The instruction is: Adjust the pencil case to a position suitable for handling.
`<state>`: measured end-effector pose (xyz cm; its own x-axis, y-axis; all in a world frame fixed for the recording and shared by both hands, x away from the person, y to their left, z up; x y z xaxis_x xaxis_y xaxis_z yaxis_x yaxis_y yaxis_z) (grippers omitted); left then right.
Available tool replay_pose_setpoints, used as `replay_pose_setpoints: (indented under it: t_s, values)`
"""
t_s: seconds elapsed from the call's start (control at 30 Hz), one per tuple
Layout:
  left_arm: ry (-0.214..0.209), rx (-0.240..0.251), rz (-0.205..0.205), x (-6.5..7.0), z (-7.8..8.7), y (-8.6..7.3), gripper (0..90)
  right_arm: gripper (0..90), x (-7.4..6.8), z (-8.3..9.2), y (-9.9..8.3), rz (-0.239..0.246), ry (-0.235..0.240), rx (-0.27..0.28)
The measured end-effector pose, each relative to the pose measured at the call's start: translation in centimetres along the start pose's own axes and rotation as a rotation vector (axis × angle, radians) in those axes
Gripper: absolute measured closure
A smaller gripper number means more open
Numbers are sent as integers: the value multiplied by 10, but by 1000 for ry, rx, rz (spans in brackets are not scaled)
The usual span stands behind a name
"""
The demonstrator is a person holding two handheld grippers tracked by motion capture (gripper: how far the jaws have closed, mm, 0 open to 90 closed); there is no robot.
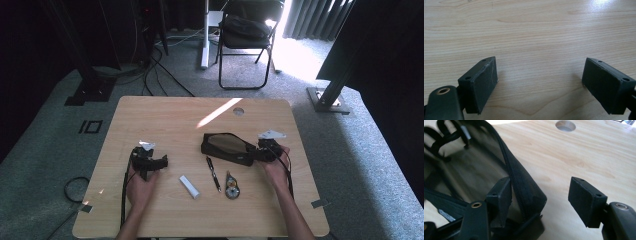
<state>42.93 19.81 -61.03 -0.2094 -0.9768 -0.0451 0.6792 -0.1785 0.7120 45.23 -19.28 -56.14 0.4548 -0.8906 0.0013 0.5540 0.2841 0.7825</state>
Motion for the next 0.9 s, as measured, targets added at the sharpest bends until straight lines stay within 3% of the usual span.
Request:
replay_pose_setpoints:
  t_s: [0.17,0.37,0.43,0.67,0.77,0.9]
  values:
    - [0,1,0,0,0,0,133,368,3,14,-15,30,-21,-1]
    - [0,1,0,0,0,0,133,591,5,27,-25,48,53,10]
    - [0,1,0,0,0,0,133,627,5,28,-27,70,63,8]
    - [0,1,0,0,0,0,133,662,4,35,-32,166,79,8]
    - [0,1,0,0,0,0,133,666,6,38,-35,181,85,7]
    - [0,1,0,0,0,0,133,633,13,42,-37,162,84,7]
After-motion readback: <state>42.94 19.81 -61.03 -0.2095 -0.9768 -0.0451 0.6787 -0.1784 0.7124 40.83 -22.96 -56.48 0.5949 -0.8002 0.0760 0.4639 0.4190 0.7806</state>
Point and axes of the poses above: each handheld gripper's, and its own axes: z roughly backward along the jaws, y roughly out of its top, x roughly to its right, the point moved 8 cm from there along -z, roughly forward along the jaws, and after that the axes turned 2 degrees about -z, right-handed, at the moved point
